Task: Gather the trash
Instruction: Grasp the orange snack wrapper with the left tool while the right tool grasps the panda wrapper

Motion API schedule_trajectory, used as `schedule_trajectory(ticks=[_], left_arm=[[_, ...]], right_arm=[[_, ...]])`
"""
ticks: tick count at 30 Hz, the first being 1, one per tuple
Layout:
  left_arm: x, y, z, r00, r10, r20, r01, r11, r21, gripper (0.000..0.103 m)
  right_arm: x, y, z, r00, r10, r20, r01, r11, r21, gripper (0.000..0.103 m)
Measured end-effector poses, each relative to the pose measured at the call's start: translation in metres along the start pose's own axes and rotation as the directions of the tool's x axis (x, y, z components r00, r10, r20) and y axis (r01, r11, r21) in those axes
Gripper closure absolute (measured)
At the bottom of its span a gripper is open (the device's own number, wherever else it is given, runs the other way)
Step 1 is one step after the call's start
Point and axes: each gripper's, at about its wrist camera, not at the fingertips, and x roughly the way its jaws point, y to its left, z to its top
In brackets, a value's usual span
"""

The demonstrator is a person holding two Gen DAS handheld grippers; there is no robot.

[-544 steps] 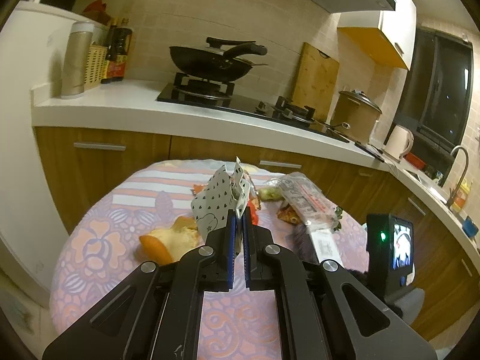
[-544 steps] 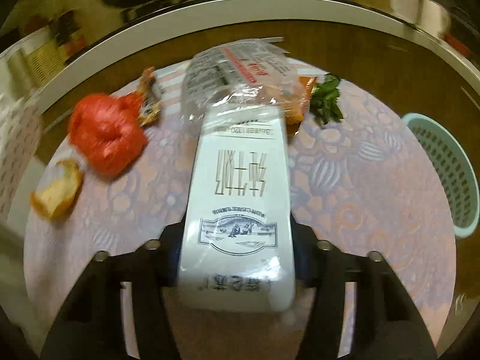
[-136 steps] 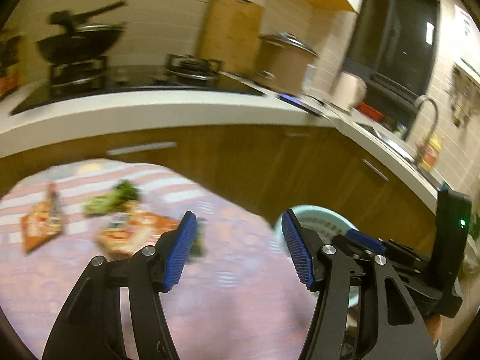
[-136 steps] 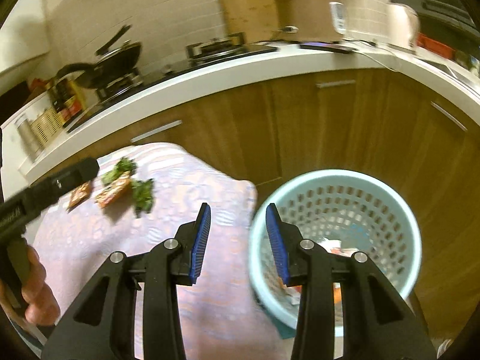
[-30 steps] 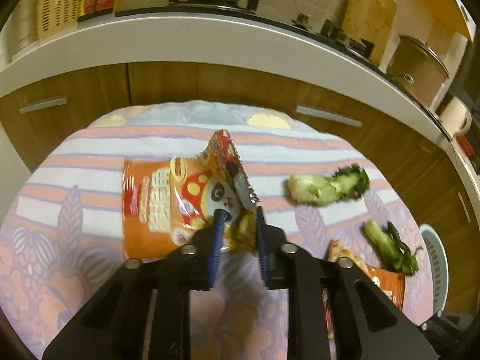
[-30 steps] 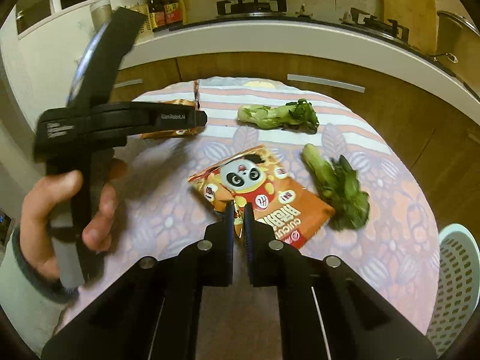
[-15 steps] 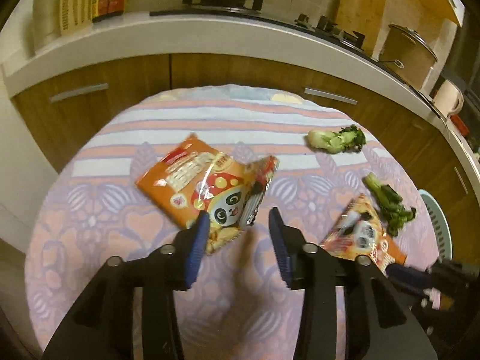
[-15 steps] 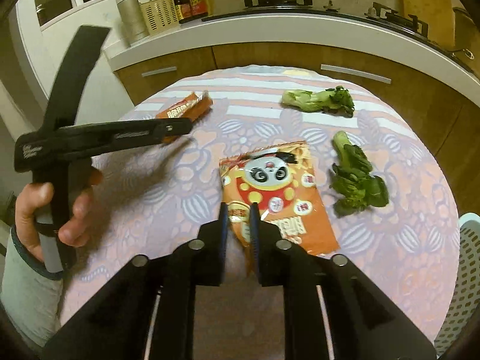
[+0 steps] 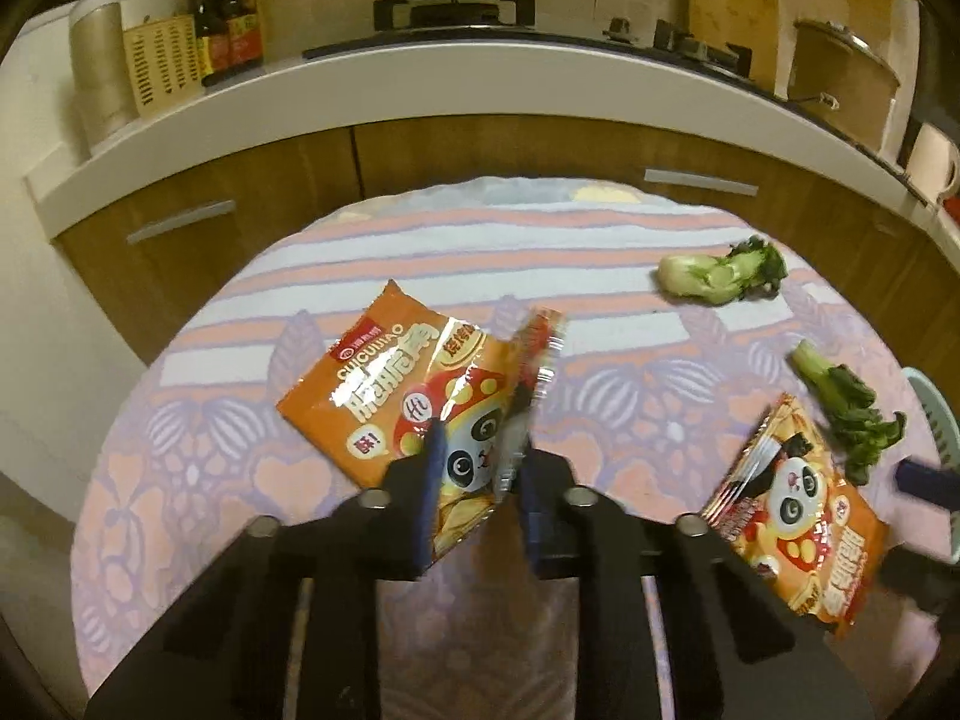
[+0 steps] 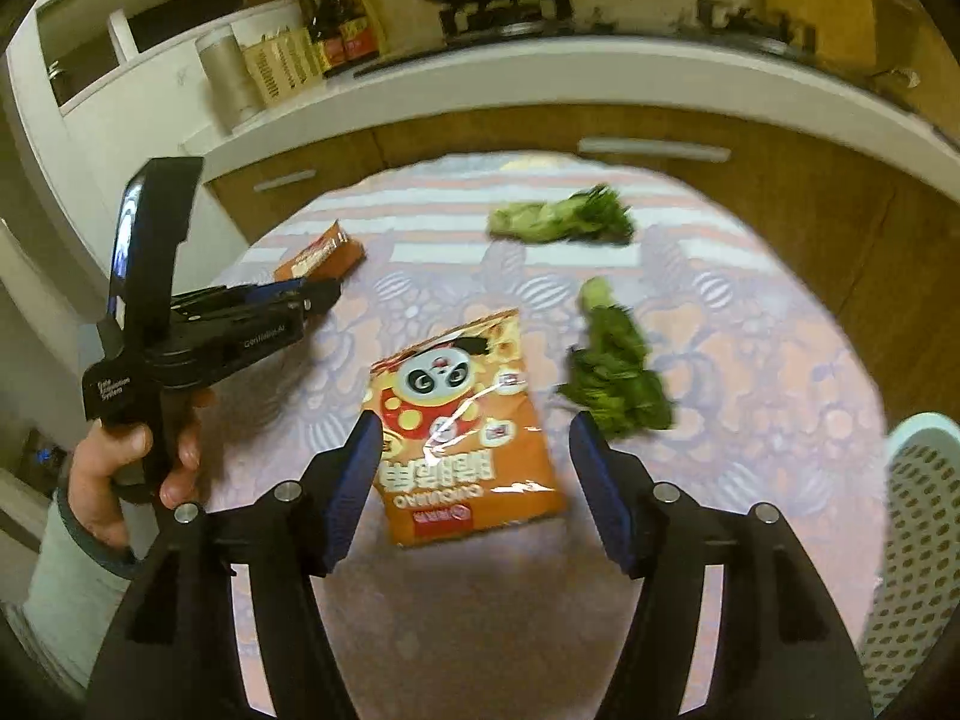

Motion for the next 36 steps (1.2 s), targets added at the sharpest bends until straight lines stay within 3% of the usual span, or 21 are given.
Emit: schedule_trajectory(ticks=[5, 13, 18, 26, 36], left_arm=[[-0.003, 0.005, -0.001, 1.000, -0.015, 0.015, 0.015, 1.000, -0.026, 0.095], [-0.005, 0.005, -0.003, 0.999, -0.028, 0.024, 0.029, 0.999, -0.020, 0.096], [-0.007, 0.002, -0.004, 0.999, -0.020, 0.030, 0.021, 1.000, -0.011, 0.098], [-0.018, -0.014, -0.007, 0.999, -0.033, 0.040, 0.032, 0.999, 0.029, 0.101], [-0.061, -0.039, -0.015, 0.988, -0.109, 0.112, 0.102, 0.993, 0.066, 0.101]], right_arm=[[0.022, 0.015, 0.001, 0.999, -0.028, -0.031, 0.028, 0.999, -0.019, 0.024], [0.046, 0.028, 0.001, 0.977, -0.212, -0.032, 0.209, 0.975, -0.071, 0.020], [0.037, 0.023, 0.000, 0.980, -0.196, 0.011, 0.196, 0.980, -0.027, 0.043], [0.023, 0.011, 0.007, 0.979, -0.202, 0.027, 0.202, 0.979, 0.034, 0.069], [-0.029, 0.013, 0.007, 0.975, -0.176, 0.136, 0.168, 0.984, 0.064, 0.072]])
